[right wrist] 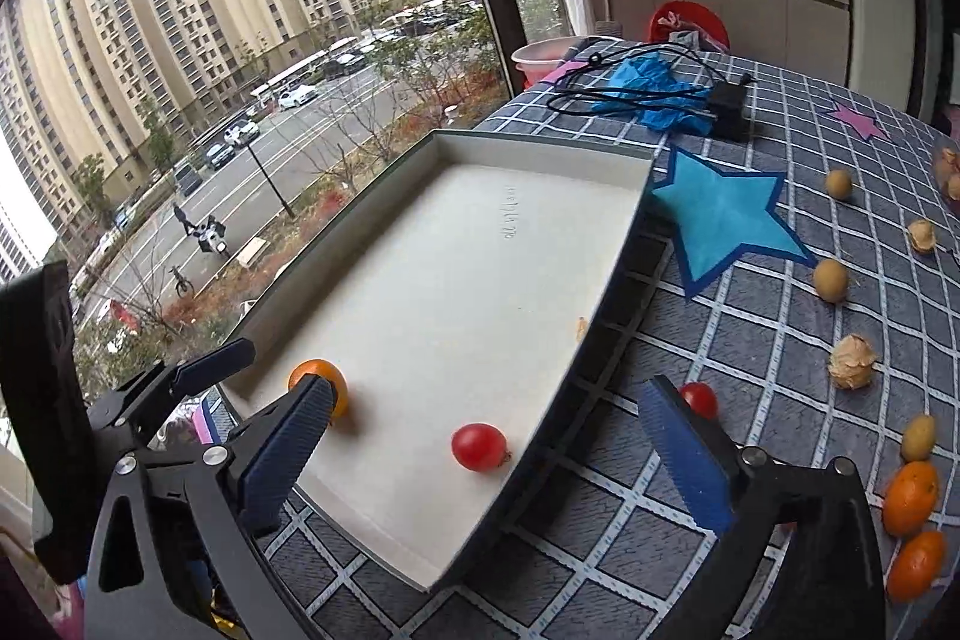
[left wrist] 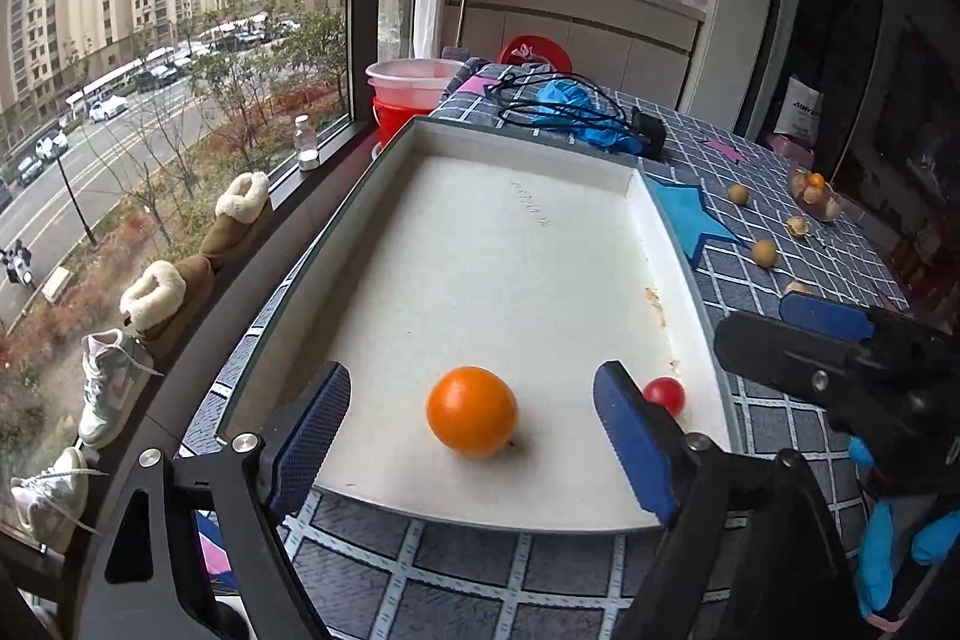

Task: Organize fruits
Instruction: 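Carry both fruits into the white tray and open both tools, then move both tools back over the remaining fruits on the tablecloth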

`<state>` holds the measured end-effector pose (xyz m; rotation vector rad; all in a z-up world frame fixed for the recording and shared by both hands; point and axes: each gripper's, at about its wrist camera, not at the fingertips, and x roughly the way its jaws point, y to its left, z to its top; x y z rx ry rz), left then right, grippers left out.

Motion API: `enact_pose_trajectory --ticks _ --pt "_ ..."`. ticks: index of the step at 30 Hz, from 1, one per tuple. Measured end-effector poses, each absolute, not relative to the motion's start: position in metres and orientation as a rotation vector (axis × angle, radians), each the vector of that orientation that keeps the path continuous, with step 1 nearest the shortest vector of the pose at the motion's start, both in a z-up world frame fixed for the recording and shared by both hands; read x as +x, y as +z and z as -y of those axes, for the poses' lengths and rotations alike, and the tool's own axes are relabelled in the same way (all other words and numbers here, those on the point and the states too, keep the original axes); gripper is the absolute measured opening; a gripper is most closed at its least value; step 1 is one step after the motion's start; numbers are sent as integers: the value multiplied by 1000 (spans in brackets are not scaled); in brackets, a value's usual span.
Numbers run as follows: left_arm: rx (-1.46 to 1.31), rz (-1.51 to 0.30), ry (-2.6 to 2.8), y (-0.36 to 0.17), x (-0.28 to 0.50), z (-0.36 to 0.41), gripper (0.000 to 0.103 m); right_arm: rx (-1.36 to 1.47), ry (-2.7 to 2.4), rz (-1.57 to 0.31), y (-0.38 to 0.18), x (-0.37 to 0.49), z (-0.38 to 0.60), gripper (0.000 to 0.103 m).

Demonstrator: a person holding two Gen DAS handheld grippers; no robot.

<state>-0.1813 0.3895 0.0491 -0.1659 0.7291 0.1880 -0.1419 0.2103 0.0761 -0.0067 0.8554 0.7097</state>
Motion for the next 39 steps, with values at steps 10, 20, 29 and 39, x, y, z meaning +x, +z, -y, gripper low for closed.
enact_pose_trajectory --ticks 10,20,29,39 --pt "-4 -565 74 60 -220 -295 94 11 500 -814 66 -173 -136 103" --pt "26 -575 6 45 -221 -263 95 164 241 -762 66 -181 -41 103" --pt "51 -585 -37 37 -224 -243 95 388 19 -805 32 -174 41 103" --pt "71 -584 -50 34 -222 -231 95 410 -38 -745 24 -175 59 103"
